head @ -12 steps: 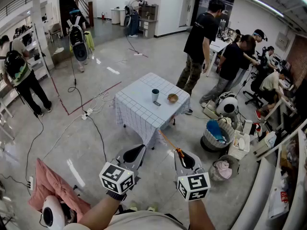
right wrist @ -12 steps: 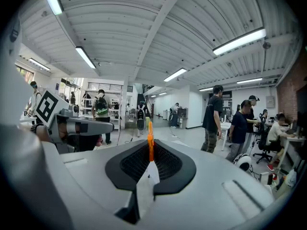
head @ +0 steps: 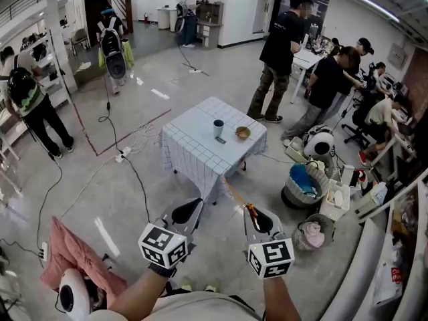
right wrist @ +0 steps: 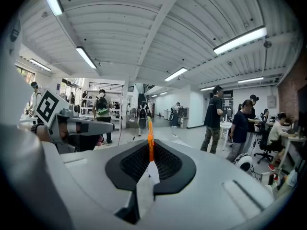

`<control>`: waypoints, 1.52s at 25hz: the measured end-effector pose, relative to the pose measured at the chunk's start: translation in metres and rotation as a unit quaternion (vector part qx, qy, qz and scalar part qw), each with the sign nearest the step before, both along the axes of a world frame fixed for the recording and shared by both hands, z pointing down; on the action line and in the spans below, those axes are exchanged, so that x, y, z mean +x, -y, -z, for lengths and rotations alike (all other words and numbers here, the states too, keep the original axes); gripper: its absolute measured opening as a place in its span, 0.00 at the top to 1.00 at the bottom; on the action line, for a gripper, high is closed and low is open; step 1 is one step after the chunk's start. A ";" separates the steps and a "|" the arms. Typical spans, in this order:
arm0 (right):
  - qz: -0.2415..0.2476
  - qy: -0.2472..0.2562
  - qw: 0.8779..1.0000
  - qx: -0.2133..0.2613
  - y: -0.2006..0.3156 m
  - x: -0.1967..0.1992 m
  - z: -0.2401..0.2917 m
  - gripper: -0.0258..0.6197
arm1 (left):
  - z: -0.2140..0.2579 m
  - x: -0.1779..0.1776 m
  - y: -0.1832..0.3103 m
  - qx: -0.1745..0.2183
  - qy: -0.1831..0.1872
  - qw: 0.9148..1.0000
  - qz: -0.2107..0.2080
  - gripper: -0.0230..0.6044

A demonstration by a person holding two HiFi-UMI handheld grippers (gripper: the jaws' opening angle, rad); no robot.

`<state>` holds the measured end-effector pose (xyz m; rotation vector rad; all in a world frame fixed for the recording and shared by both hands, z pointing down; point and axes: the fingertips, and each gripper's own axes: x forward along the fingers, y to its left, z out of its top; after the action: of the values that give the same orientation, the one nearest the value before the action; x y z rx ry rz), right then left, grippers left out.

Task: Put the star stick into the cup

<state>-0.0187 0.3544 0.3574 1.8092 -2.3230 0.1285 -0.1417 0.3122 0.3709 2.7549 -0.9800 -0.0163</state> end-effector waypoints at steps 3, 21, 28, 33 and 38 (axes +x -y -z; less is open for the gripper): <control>0.000 0.011 1.000 0.001 0.000 0.003 -0.001 0.92 | -0.001 0.003 0.001 0.004 0.004 1.000 -0.001 0.96; 0.002 0.057 0.998 0.035 0.027 0.053 0.006 0.91 | 0.017 0.039 0.028 0.038 0.008 0.999 0.029 0.95; -0.007 0.082 0.996 0.030 0.052 0.079 -0.003 0.92 | 0.010 0.059 0.057 0.030 0.008 0.999 0.031 0.95; -0.013 0.084 0.996 0.019 0.090 0.088 -0.014 0.91 | -0.002 0.069 0.097 0.024 0.008 0.999 0.027 0.95; -0.018 0.085 0.996 0.008 0.146 0.090 -0.021 0.91 | -0.012 0.074 0.154 0.024 0.008 0.999 0.022 0.95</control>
<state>0.0717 0.2085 0.3782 1.9183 -2.4103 0.2817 -0.0673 0.1581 0.3826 2.7797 -1.0581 -0.0235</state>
